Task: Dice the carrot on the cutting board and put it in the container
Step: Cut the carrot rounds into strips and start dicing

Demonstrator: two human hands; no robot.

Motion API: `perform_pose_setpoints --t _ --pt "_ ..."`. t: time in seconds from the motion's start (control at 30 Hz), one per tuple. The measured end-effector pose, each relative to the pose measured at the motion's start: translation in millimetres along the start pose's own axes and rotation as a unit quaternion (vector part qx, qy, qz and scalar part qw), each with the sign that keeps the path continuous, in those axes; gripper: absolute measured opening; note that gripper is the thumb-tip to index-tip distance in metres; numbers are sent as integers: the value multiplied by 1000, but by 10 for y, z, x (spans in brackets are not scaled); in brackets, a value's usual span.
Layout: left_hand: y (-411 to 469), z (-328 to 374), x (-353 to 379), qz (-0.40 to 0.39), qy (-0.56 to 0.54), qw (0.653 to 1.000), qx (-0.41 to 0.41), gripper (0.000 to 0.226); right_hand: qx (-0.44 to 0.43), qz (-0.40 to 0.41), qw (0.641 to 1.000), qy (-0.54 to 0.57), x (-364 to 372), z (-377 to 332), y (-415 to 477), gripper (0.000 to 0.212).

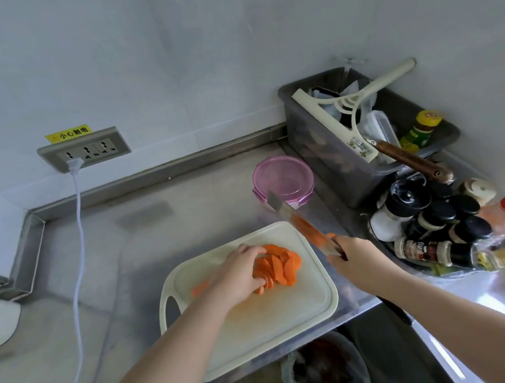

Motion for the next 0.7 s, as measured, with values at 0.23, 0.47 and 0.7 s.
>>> perform_pose_setpoints --t 0.23,0.47,0.7 --pt "-20 158 -76 13 95 993 71 35 11 -20 1000 -21 23 31 -67 32" --pt "-32 176 -53 -2 117 989 95 36 17 -34 999 -27 60 41 -60 34" --pt "-1 209 -41 -10 137 983 125 22 21 -52 998 -25 129 39 -54 31"
Point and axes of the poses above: each hand's wrist, its own y-axis towards the middle knuckle, its own x-axis out of the palm, z = x × y, the point moved 10 cm from there along y, towards the middle knuckle, and after that the axes turned 7 degrees about z, right-handed, at the moved point
